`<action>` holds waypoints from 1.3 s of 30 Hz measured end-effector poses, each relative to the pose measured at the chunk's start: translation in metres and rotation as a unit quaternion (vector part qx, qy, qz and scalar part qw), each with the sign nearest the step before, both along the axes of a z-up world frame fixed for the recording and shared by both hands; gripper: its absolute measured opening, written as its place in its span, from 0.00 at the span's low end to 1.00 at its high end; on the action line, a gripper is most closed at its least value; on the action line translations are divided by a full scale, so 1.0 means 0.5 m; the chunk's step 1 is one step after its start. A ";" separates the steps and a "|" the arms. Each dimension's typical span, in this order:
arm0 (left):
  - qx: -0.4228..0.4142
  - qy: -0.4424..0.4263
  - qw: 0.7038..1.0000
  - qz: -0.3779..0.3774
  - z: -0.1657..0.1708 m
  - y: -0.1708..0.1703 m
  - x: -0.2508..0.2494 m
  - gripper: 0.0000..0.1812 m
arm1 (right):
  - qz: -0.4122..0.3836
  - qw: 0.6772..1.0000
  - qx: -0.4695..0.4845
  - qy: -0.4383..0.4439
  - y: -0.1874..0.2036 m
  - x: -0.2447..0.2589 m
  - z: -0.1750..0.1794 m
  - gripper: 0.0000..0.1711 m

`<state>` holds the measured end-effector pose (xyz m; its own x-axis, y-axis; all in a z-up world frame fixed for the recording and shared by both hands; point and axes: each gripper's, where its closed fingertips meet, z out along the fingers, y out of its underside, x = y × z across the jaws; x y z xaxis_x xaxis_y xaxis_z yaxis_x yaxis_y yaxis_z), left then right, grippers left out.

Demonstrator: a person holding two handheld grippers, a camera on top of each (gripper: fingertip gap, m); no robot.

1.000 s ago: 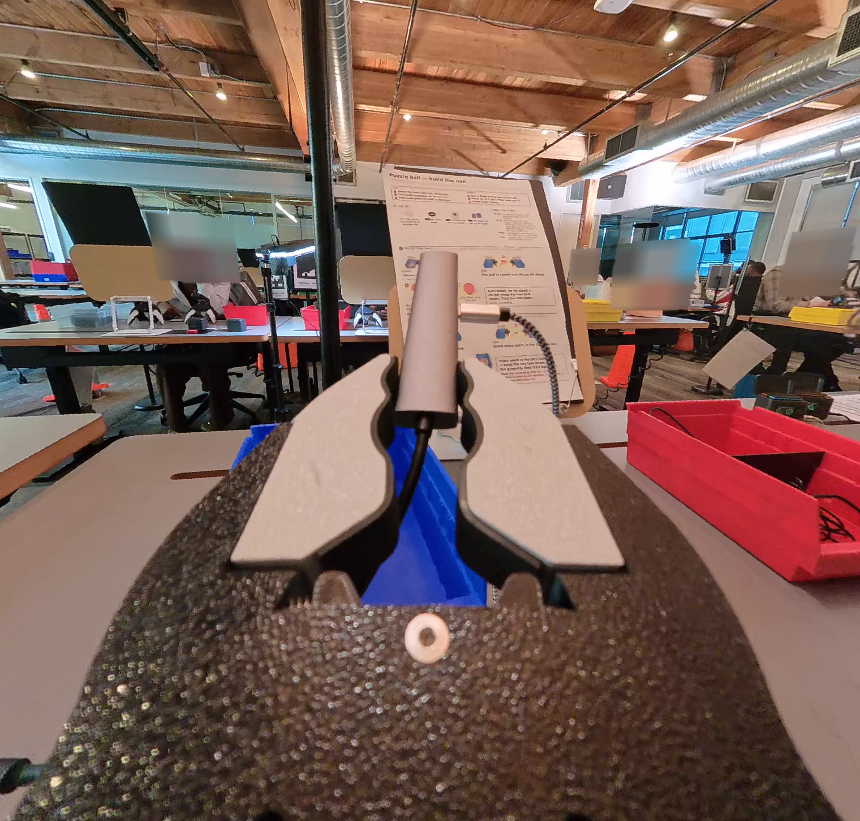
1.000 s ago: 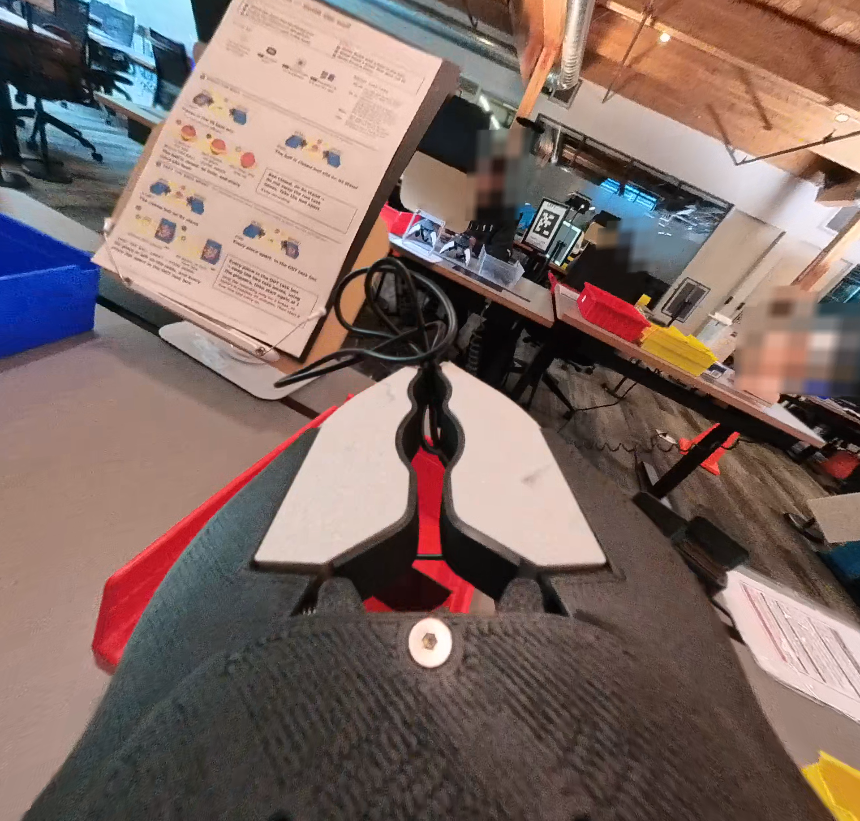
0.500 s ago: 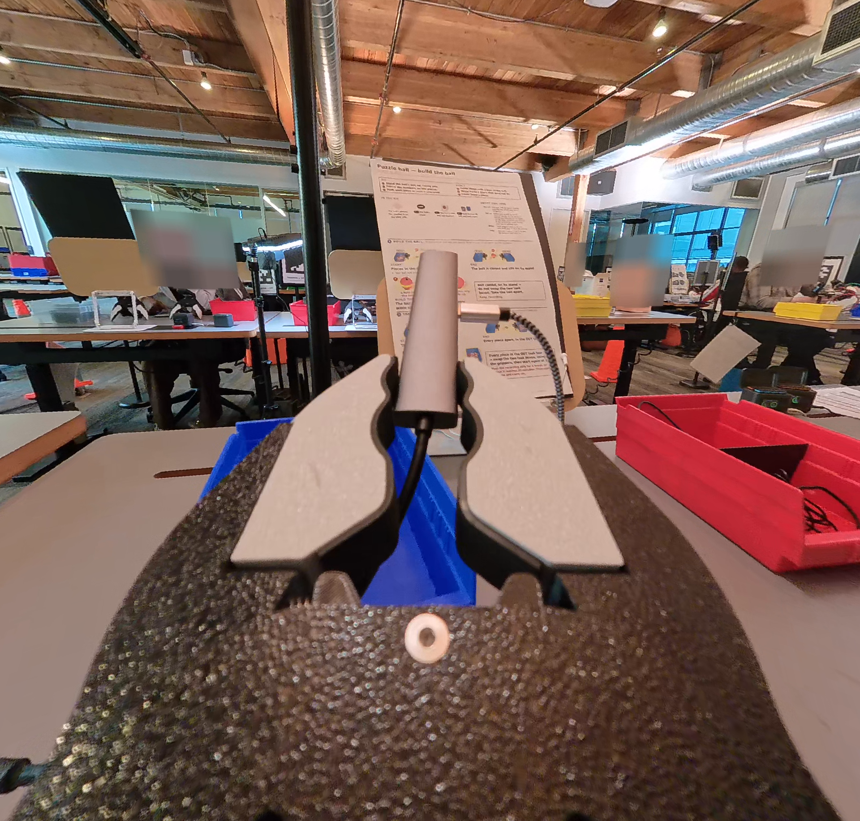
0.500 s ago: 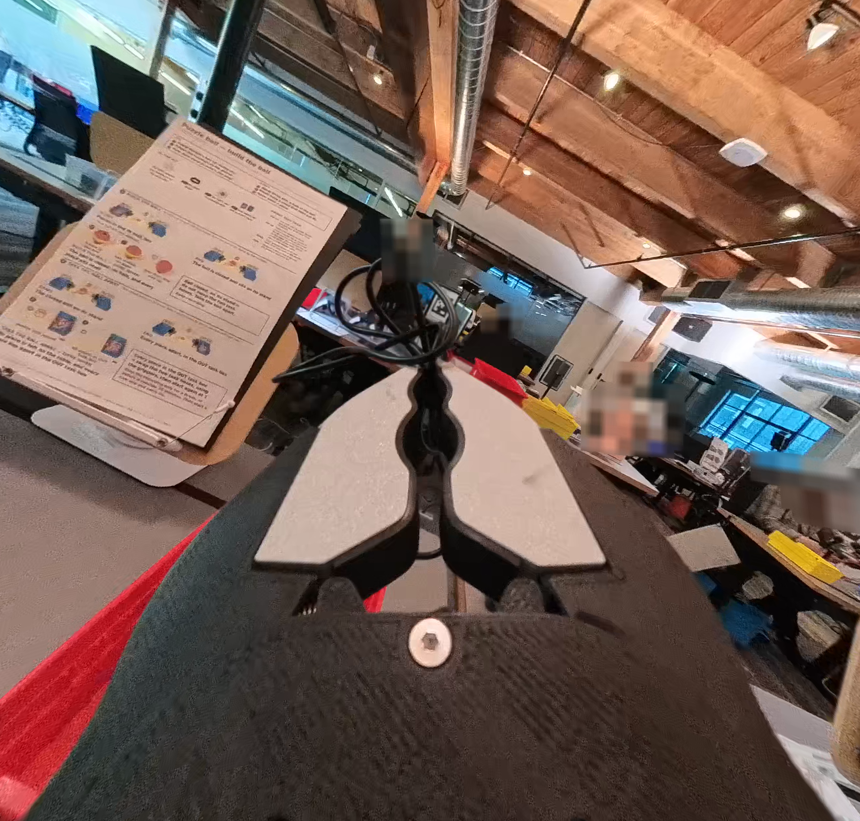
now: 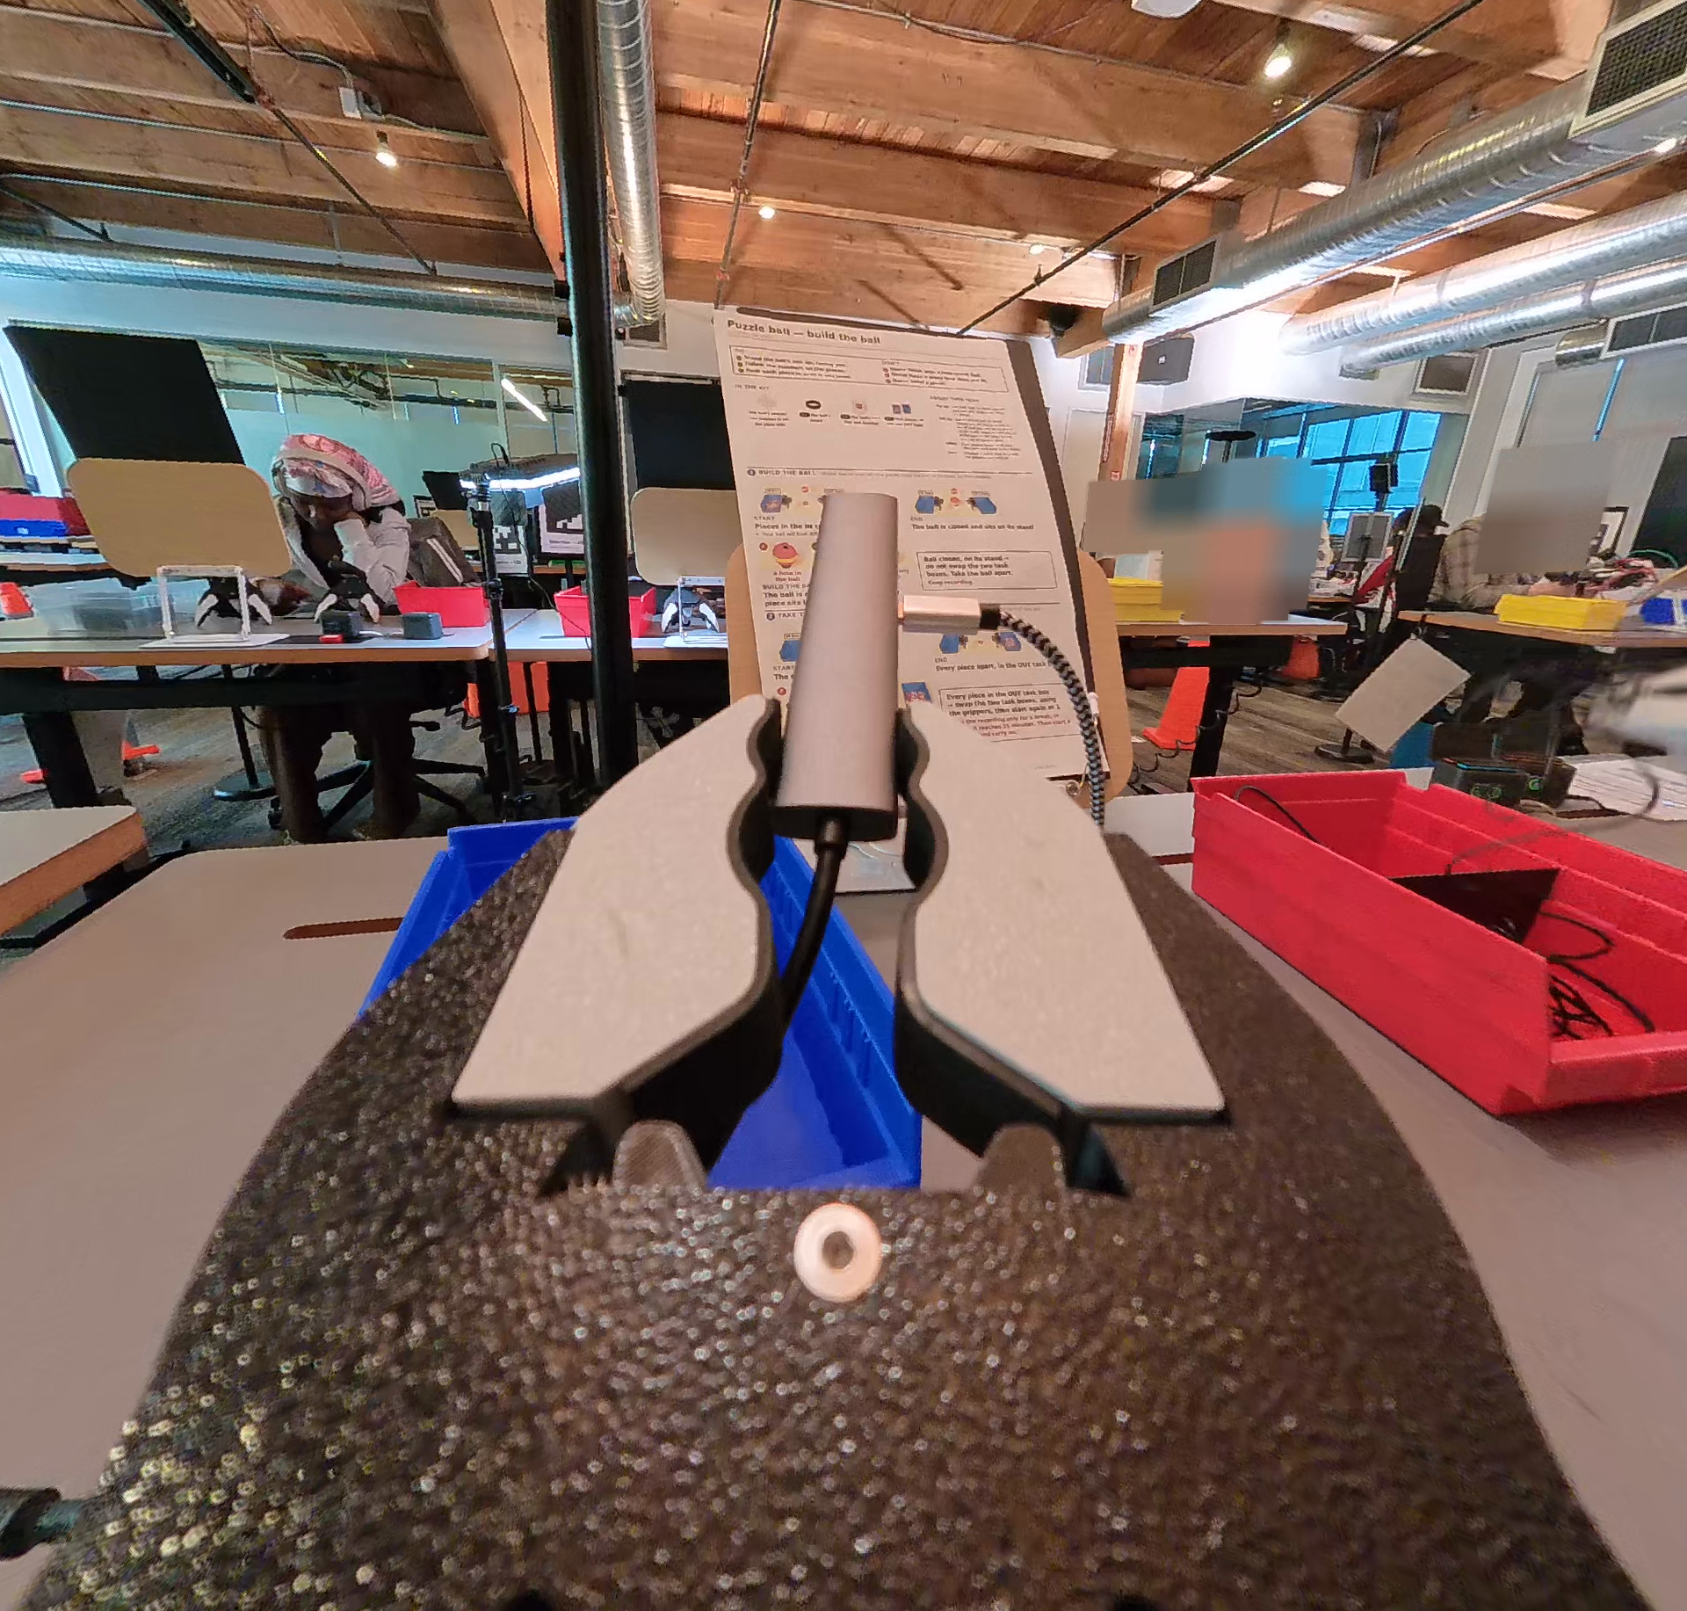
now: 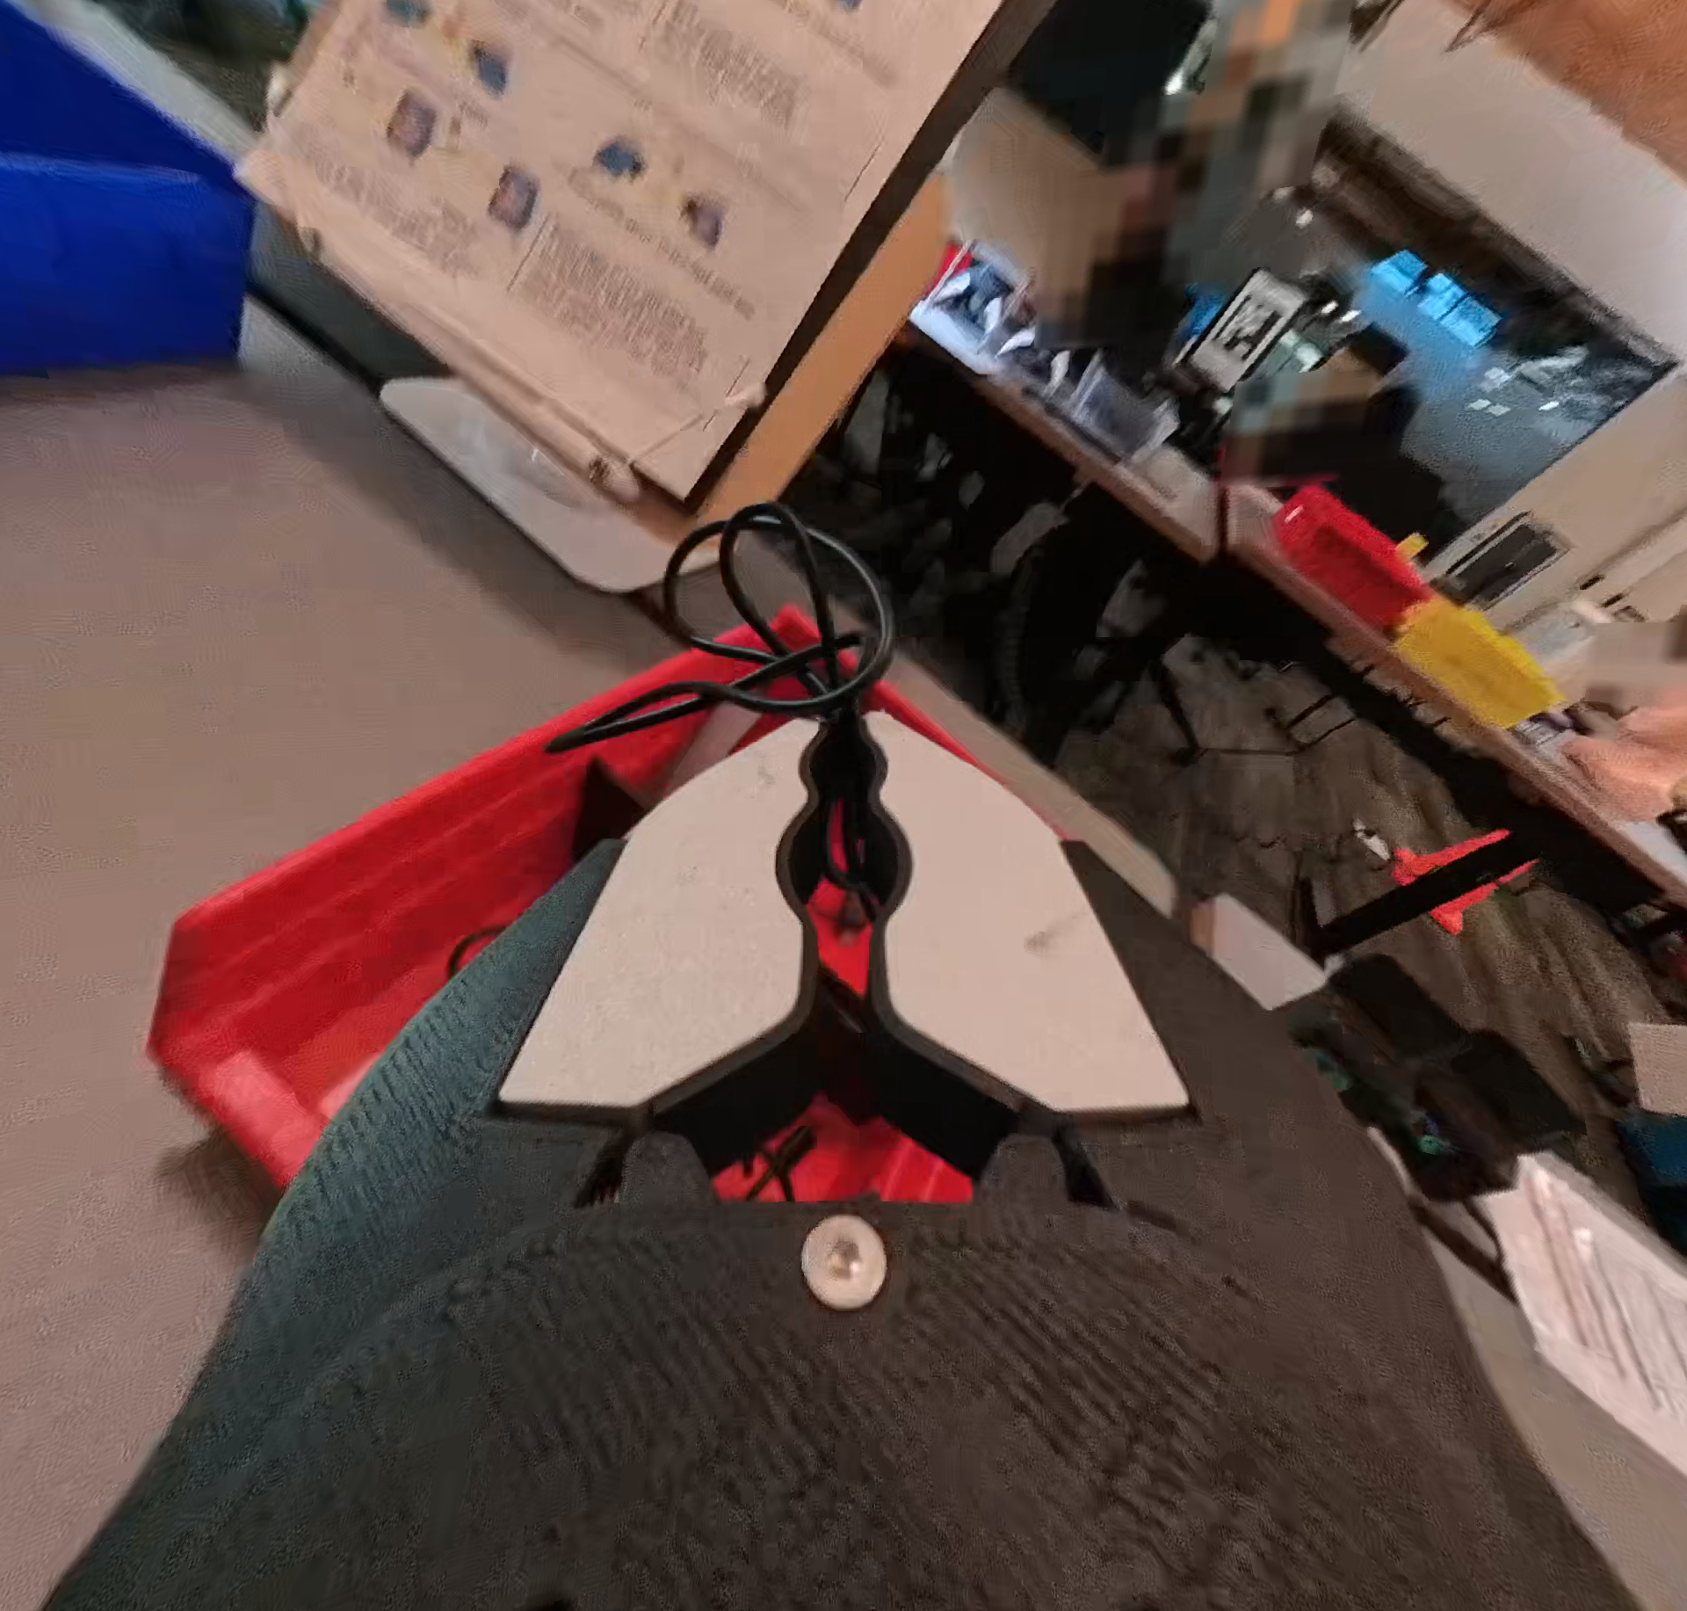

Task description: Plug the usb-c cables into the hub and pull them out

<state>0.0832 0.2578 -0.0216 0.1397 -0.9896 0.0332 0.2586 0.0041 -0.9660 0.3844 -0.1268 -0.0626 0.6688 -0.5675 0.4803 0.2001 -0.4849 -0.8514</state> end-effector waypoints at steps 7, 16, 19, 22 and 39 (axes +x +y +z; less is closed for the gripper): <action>-0.001 0.012 1.000 -0.016 -0.013 -0.015 0.014 0.13 | -0.069 0.976 -0.135 0.157 -0.039 -0.006 -0.213 0.26; 0.033 0.104 0.988 -0.106 -0.103 -0.146 0.098 0.13 | 0.151 0.977 0.140 0.051 0.245 -0.294 -0.023 0.35; 0.083 0.154 0.975 -0.136 -0.151 -0.211 0.124 0.13 | 0.229 0.962 0.144 0.045 0.335 -0.386 -0.054 0.31; 0.118 0.180 0.965 -0.152 -0.185 -0.258 0.137 0.13 | 0.255 0.955 0.146 0.043 0.381 -0.418 -0.091 0.26; 0.098 0.176 0.969 -0.143 -0.261 -0.333 0.163 0.13 | 0.231 0.928 0.275 0.098 0.398 -0.383 -0.164 0.07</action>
